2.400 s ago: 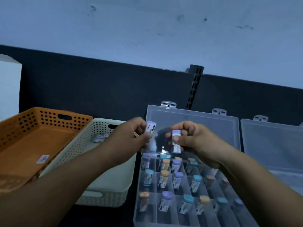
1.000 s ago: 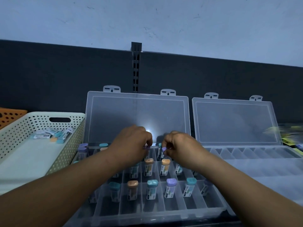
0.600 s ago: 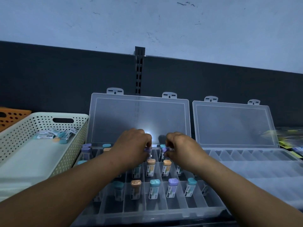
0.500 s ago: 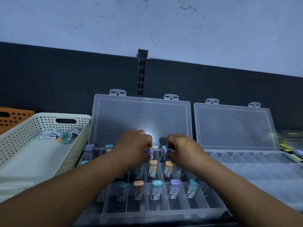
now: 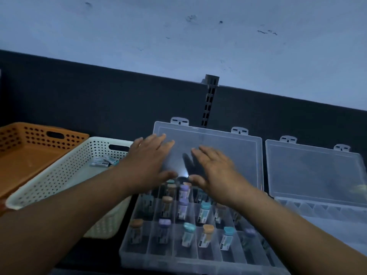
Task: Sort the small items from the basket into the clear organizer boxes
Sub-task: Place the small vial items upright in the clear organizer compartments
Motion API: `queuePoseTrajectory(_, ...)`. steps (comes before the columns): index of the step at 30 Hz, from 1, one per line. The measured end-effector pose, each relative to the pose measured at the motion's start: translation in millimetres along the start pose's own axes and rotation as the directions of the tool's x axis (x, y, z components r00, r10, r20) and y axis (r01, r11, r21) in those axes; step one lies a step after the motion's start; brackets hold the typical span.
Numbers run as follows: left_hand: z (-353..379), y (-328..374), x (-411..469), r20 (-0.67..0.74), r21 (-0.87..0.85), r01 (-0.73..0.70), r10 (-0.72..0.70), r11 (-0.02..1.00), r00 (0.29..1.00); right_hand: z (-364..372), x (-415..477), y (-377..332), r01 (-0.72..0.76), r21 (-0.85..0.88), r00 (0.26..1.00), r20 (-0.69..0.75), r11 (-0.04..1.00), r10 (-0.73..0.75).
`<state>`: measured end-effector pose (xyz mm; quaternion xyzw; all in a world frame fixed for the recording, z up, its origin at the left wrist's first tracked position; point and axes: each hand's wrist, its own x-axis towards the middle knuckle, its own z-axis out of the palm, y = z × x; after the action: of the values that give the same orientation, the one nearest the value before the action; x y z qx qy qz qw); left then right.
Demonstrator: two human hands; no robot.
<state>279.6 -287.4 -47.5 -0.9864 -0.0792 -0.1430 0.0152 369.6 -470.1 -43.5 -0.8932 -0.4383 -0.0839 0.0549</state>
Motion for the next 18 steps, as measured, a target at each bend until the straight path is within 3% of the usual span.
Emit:
queuePoseTrajectory(10,-20,-125,-64,0.064,0.020,0.235,-0.236,0.972,0.970,17,77,-114,0.178,0.027,0.983,0.041,0.984,-0.179)
queuePoseTrajectory(18,-13,-195,-88,0.121,0.035,0.267,-0.270,0.963,0.955,55,137,-182,0.176,0.054,0.976,0.117,0.983,-0.181)
